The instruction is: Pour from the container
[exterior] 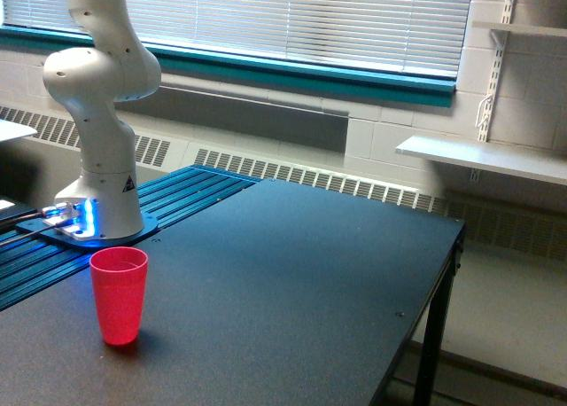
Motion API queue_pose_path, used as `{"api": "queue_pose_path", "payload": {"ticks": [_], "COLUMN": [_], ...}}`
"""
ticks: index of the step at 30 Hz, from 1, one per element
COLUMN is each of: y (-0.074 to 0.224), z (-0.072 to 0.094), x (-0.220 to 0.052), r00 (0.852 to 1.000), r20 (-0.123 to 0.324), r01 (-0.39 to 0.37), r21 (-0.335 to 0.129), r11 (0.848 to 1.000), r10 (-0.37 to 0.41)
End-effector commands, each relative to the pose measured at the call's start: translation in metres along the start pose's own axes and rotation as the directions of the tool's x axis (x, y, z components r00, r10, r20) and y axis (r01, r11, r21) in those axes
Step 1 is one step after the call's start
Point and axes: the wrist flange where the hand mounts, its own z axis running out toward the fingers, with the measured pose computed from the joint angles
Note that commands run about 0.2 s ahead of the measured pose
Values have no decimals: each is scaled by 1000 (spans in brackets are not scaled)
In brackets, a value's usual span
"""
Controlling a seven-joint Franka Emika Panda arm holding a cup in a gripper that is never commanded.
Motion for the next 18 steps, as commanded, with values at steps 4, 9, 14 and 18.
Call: {"api": "queue_pose_path", "payload": {"ticks": [4,9,14,18], "y": [28,27,31,39], "z": [45,43,40,35], "x": [-44,-44,-46,-45], "r00": [991,989,986,988], "r20": [86,71,62,39], "r01": [-94,-122,-145,-143], "r21": [-102,-104,-122,-153], "r11": [990,987,982,978], "r10": [102,130,153,150]}}
